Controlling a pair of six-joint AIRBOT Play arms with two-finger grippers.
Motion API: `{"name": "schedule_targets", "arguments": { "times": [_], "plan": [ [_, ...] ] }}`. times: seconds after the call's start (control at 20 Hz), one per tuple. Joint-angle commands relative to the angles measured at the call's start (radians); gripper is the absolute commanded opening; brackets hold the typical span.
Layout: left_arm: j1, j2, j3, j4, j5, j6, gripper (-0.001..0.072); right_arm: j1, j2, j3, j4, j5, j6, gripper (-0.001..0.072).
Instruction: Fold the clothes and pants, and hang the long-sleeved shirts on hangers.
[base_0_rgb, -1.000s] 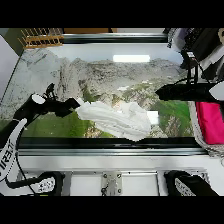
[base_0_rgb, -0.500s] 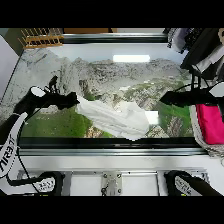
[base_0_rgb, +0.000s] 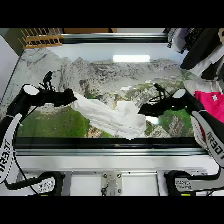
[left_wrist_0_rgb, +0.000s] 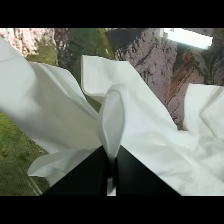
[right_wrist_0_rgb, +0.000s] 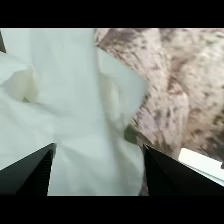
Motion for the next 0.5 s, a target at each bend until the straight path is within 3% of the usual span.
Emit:
{"name": "schedule_targets", "arguments": {
  "times": [0.0,0.05,0.1,0.15,0.45],
  "plan": [
    [0.002,0.001,0.0,0.0,-0.006,0.0,0.0007,0.082,-0.061,0.0,0.051,-0.125,-0.027,0.0574],
    [0.002,0.002,0.001,0.0,-0.006,0.0,0.0007,0.084,-0.058,0.006,0.049,-0.136,-0.027,0.0394],
    [0.002,0.006,0.002,0.0,-0.003,-0.001,0.0006,0.081,-0.05,0.019,0.046,-0.134,-0.04,0.0085],
    [0.009,0.022,0.003,-0.001,0.003,-0.002,0.0006,0.074,-0.028,0.037,0.039,-0.13,-0.041,0.0015],
    [0.1,0.322,0.28,-0.001,-0.08,-0.002,0.0007,-0.032,0.342,0.34,-0.082,-0.007,-0.04,0.0014]
  ]
}}
